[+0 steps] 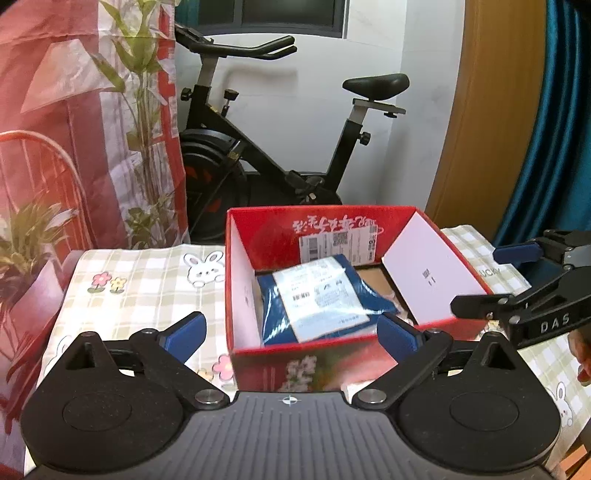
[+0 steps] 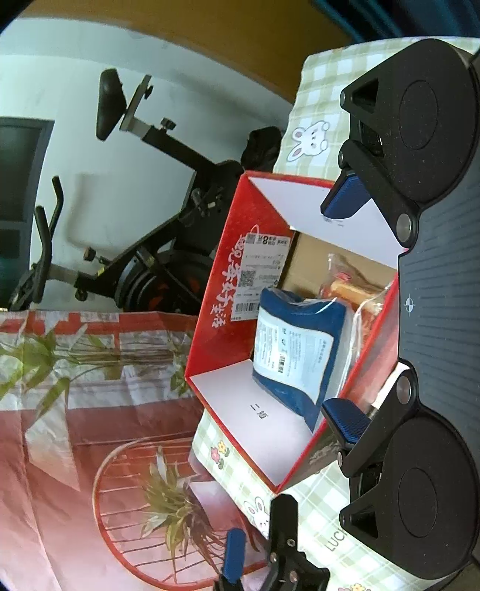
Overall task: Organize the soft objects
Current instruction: 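Close the left tool on the orange floral cloth pouch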
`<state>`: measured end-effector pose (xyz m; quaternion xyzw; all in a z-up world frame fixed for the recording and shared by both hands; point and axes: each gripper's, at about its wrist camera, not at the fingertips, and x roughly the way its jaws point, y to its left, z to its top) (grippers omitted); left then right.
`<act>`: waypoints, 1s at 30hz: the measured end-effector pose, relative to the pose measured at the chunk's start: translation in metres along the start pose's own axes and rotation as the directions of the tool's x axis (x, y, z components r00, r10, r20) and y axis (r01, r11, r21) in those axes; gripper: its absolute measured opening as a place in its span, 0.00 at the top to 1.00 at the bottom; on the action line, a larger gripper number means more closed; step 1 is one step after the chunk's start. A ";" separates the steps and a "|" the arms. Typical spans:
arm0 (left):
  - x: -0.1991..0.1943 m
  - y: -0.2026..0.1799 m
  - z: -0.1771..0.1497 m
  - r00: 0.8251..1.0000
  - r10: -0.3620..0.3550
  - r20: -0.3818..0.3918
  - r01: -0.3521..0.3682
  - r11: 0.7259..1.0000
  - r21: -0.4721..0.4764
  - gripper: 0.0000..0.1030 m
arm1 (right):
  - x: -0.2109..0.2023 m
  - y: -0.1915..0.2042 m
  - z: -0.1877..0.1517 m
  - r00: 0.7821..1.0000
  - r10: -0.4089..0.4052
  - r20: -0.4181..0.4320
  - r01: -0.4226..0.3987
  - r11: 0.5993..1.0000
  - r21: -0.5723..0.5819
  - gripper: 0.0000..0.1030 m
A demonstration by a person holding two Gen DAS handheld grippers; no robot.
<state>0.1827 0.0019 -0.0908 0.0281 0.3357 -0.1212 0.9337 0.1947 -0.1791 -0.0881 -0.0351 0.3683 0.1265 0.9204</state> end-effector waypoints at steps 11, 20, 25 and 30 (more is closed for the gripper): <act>-0.019 0.004 -0.043 0.999 -0.009 -0.049 0.008 0.999 -0.032 0.03 | -0.022 0.013 -0.040 1.000 -0.006 0.002 0.005 0.999 0.032 0.00; -0.031 -0.001 -0.086 0.994 -0.052 -0.099 0.048 0.998 -0.047 0.03 | -0.028 0.033 -0.082 0.998 0.046 -0.041 -0.043 0.997 0.065 0.00; -0.029 -0.007 -0.102 0.990 -0.081 -0.113 0.075 0.996 -0.057 0.05 | -0.028 0.046 -0.111 0.994 0.061 -0.093 -0.055 0.996 0.065 0.07; -0.020 -0.011 -0.112 0.984 -0.107 -0.139 0.097 0.992 -0.078 0.08 | -0.025 0.053 -0.136 0.983 0.099 -0.155 -0.086 0.992 0.091 0.13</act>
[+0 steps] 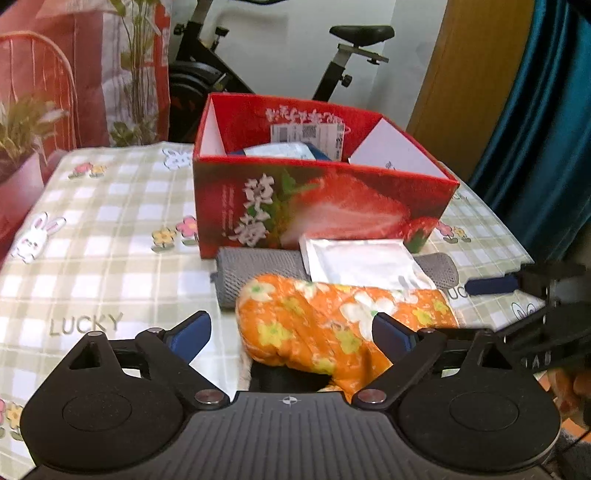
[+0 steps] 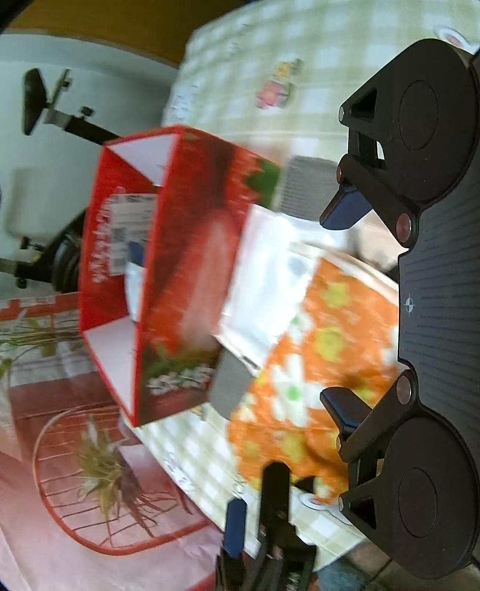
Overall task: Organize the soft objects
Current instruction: 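Close the left tool on the orange floral cloth pouch, then pinch the pouch's white strap with the right tool while the left tool holds the pouch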
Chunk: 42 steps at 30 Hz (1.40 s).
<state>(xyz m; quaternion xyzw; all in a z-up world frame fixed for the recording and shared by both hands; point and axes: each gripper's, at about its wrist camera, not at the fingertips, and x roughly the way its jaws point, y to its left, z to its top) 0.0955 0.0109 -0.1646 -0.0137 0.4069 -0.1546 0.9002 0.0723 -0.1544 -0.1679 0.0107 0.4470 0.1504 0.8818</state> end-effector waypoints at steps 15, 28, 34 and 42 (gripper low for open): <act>0.008 0.011 0.001 1.000 -0.020 0.007 0.020 0.998 -0.067 0.61 | 0.014 0.006 -0.001 1.000 0.025 -0.012 -0.026 1.000 -0.011 0.36; 0.017 0.015 0.000 0.999 -0.043 0.027 0.046 0.992 -0.120 0.61 | 0.028 0.009 0.023 0.998 0.006 0.056 -0.004 0.999 -0.034 0.36; 0.020 0.018 -0.007 0.998 -0.051 0.031 0.055 0.986 -0.157 0.61 | 0.026 -0.003 0.007 0.998 0.019 0.064 -0.022 0.999 0.043 0.36; 0.020 0.021 -0.014 0.997 -0.065 0.037 0.071 0.982 -0.177 0.61 | 0.017 -0.009 -0.010 0.995 0.044 0.084 -0.051 0.995 0.087 0.36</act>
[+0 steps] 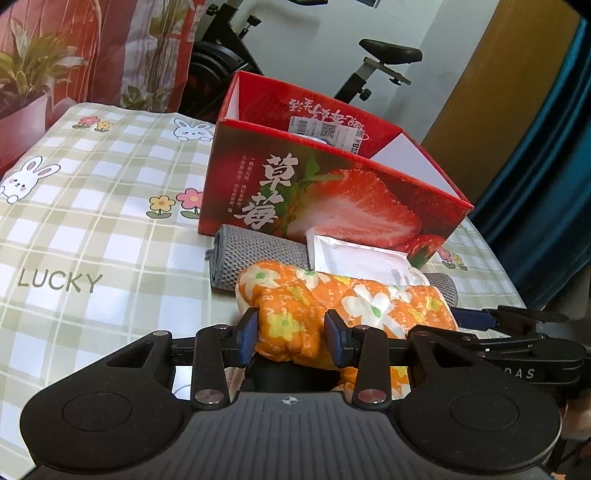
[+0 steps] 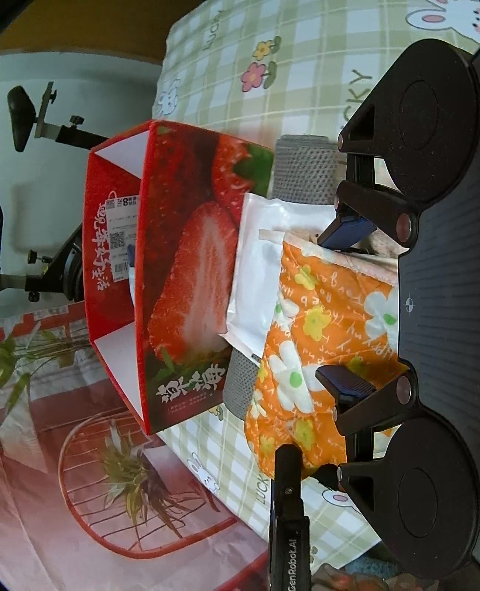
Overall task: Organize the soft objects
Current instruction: 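Pinch the pouch's white strap with the right tool while the left tool holds the pouch, then lift the orange pouch with both tools toward the box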
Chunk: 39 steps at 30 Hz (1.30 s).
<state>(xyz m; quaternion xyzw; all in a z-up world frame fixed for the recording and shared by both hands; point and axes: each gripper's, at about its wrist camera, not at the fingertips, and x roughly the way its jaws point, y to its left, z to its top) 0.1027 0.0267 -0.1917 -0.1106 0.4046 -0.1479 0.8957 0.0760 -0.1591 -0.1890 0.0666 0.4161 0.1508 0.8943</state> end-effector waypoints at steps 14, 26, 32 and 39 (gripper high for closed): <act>-0.008 -0.002 0.005 0.998 -0.010 0.064 0.009 1.000 0.016 0.83 | -0.007 -0.004 0.009 0.999 -0.003 0.045 0.003 1.000 -0.012 0.91; -0.036 -0.019 0.039 0.982 -0.021 0.187 0.003 0.995 0.095 0.84 | -0.038 0.006 0.043 0.984 0.035 0.172 -0.020 0.996 -0.086 0.92; -0.041 -0.023 0.056 0.976 -0.031 0.216 0.009 0.995 0.102 0.84 | -0.048 0.005 0.064 0.977 0.045 0.211 -0.025 0.995 -0.098 0.92; -0.041 -0.027 0.076 0.969 -0.043 0.242 0.014 0.992 0.122 0.84 | -0.051 -0.001 0.088 0.970 0.051 0.236 -0.028 0.995 -0.100 0.92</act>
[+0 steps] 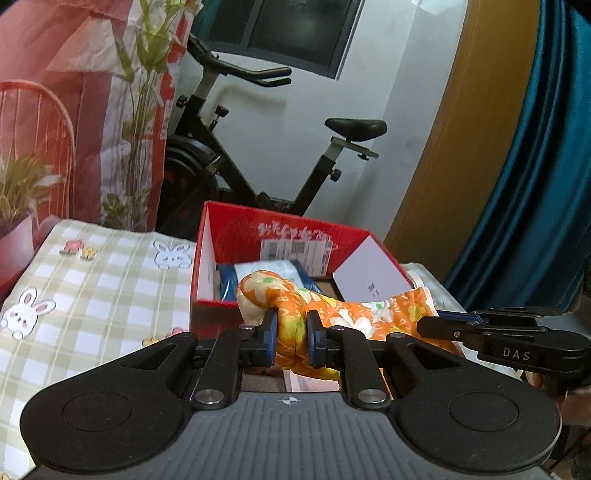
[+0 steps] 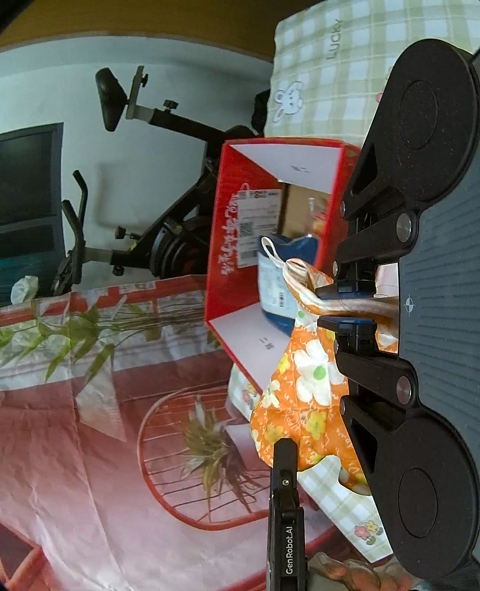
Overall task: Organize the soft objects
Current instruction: 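Lift the orange pouch with both tools toward the box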
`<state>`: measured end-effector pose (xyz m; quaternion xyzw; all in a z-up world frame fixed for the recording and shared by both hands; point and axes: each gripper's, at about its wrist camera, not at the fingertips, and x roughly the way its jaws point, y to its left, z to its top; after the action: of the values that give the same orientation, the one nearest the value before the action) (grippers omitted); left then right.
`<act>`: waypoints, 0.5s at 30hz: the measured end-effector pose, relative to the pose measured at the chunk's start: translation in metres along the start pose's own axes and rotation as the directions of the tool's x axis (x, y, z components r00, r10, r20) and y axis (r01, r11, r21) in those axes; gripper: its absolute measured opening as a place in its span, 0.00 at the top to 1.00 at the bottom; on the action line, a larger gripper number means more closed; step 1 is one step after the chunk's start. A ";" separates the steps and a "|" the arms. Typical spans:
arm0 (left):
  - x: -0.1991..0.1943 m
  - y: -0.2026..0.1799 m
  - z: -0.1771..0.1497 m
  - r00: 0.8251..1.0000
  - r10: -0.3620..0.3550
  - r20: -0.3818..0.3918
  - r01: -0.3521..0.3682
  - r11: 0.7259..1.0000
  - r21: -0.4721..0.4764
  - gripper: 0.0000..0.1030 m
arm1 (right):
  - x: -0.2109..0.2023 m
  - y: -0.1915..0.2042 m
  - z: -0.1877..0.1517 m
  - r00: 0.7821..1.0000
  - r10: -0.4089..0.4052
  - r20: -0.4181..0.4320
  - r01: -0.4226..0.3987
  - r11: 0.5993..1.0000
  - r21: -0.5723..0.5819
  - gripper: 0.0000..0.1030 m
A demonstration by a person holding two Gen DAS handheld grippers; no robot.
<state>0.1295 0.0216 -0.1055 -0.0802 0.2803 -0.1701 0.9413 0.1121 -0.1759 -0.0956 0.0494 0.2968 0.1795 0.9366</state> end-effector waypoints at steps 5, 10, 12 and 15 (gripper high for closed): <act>0.007 0.001 0.013 1.000 -0.004 0.009 0.004 1.000 0.001 0.84 | 0.005 -0.006 0.015 1.000 -0.002 0.012 0.002 1.000 -0.012 0.92; 0.020 0.005 0.027 1.000 -0.007 0.017 0.007 1.000 0.002 0.84 | 0.015 -0.012 0.028 1.000 -0.007 0.015 0.007 1.000 -0.027 0.92; 0.025 0.007 0.033 1.000 -0.008 0.023 0.008 1.000 0.006 0.84 | 0.020 -0.016 0.034 1.000 -0.008 0.016 0.009 1.000 -0.029 0.92; 0.032 0.010 0.042 0.999 -0.014 0.036 0.014 1.000 0.011 0.84 | 0.029 -0.024 0.043 1.000 -0.007 0.019 0.008 1.000 -0.028 0.92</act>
<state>0.1806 0.0214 -0.0890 -0.0800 0.2617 -0.1768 0.9454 0.1662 -0.1874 -0.0809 0.0369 0.2858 0.1798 0.9406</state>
